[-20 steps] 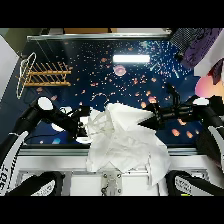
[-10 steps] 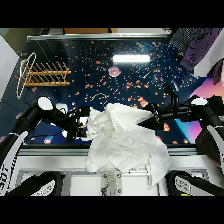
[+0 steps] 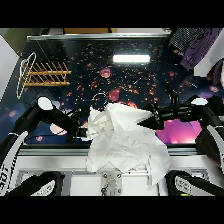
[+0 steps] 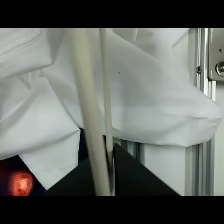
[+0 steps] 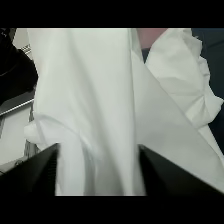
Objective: Fold the clothes and pants, and hang the long-sleeved shirts on hangers.
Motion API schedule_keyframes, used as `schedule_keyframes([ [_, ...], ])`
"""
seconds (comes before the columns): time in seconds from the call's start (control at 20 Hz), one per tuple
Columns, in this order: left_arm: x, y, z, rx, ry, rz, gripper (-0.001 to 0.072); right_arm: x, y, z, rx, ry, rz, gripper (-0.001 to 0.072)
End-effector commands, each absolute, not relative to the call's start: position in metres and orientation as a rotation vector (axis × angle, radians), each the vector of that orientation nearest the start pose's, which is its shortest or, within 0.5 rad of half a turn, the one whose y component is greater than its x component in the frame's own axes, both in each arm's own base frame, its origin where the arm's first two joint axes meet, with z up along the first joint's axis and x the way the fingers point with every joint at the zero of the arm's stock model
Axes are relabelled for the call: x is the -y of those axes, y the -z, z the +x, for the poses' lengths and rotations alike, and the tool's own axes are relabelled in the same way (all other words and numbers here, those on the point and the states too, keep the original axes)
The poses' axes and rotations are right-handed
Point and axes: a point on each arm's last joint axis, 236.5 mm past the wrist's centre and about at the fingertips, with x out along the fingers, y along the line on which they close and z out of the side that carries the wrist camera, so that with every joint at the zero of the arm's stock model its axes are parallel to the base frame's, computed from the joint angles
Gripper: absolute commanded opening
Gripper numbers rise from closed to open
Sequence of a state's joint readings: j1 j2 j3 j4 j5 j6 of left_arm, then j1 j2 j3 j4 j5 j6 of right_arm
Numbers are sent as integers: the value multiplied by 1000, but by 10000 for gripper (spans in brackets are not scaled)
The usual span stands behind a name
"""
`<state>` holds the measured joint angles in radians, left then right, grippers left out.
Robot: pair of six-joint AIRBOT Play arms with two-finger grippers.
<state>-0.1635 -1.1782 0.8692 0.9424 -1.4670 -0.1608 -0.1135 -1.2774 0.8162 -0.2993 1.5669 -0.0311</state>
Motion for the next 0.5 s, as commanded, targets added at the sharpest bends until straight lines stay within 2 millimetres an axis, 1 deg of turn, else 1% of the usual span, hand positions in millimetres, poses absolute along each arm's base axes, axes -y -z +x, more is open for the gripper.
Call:
schedule_keyframes([
  [0.0,176,7,215,-1019,1537,534,16,-196,-77,278,-555,-1494,137,87],
  [0.05,176,7,215,-1019,1537,534,16,-196,-77,278,-551,-1495,134,13],
  [0.45,176,7,215,-1030,1530,525,16,-196,-77,278,-531,-1501,115,13],
])
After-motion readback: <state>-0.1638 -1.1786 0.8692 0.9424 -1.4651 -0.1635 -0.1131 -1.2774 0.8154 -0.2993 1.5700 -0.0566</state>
